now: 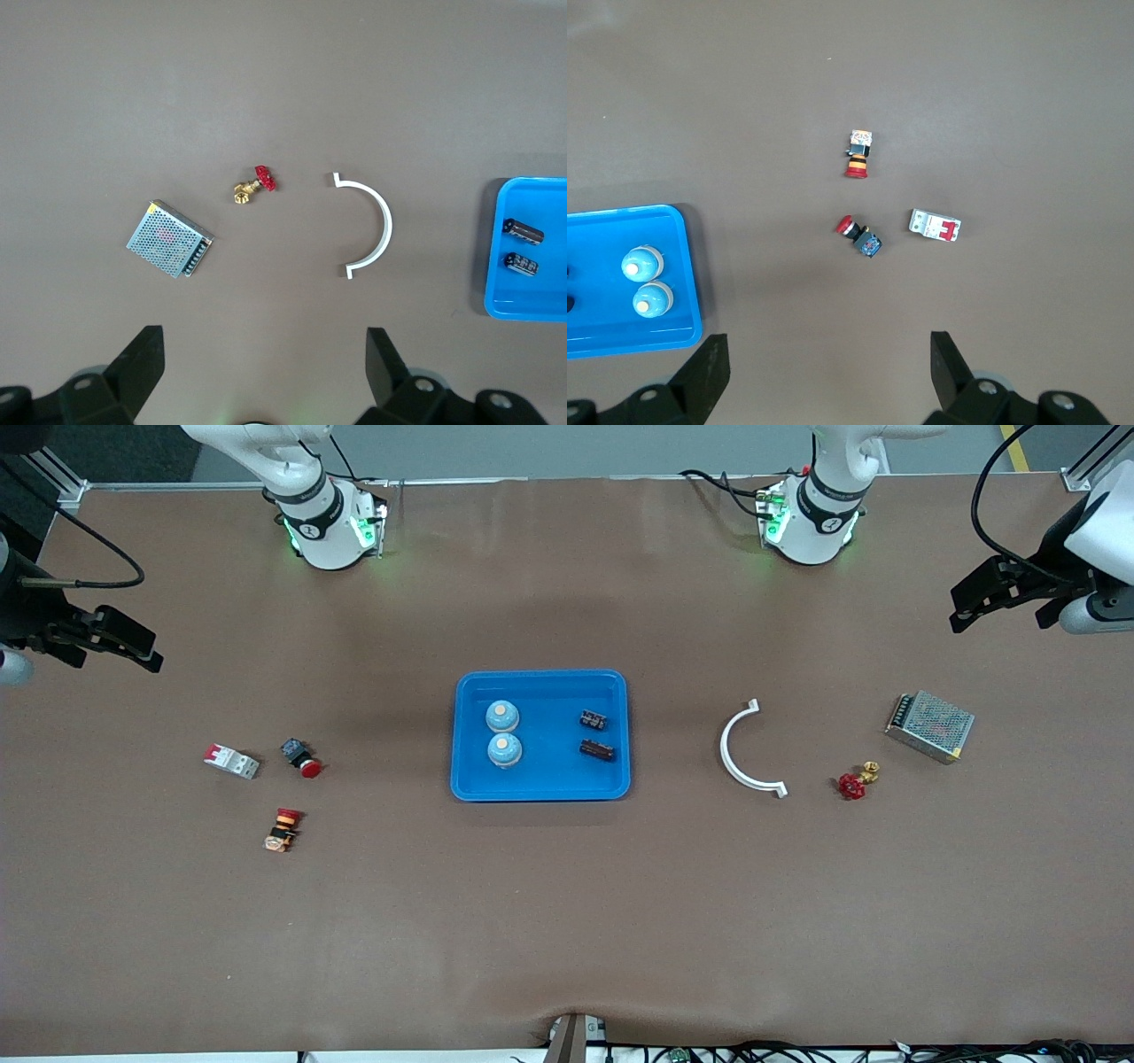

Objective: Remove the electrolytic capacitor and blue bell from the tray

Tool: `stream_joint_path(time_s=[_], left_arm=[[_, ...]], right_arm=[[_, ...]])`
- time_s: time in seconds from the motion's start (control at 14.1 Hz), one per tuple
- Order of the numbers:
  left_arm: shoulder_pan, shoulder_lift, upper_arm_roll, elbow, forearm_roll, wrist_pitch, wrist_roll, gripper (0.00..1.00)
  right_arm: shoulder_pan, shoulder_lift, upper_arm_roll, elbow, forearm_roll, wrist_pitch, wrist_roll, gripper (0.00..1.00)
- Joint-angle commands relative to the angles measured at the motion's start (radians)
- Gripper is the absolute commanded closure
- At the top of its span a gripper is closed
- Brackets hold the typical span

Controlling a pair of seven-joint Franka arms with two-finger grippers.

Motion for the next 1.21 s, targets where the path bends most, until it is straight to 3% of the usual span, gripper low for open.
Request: stream_joint_path(time_s=[0.0, 0.5, 0.71, 0.85, 0.99, 1.14], left_arm=[[0.007, -0.001, -0.001, 0.005, -0.003, 0.0, 0.016, 0.0], [-0.003, 0.091, -0.001, 0.017, -0.009, 0.003, 0.03, 0.0], [-0.01, 0.13, -0.062, -0.029, -0.014, 0.033, -0.013, 0.0], [-0.007, 0.121, -0.124, -0.122, -0.014, 0.134, -0.059, 0.0], [-0.02, 0.133, -0.161, -0.176, -0.012, 0.199, -0.16, 0.0], [-0.06, 0.166, -0.188, -0.217, -0.012, 0.256, -0.301, 0.0]], right_arm=[[0.01, 0.001, -0.002, 0.008, 0.001, -0.013, 0.011, 0.0], [-0.023, 0.004, -0.005, 0.005, -0.011, -0.043, 0.006, 0.0], [-0.03, 0.004, -0.003, 0.006, -0.011, -0.043, -0.003, 0.0], [-0.022, 0.004, -0.005, 0.002, -0.011, -0.043, 0.003, 0.0], [0.009, 0.004, -0.005, -0.093, -0.013, -0.001, 0.04, 0.0], [0.012, 0.006, -0.005, -0.247, -0.013, 0.195, 0.098, 0.0]])
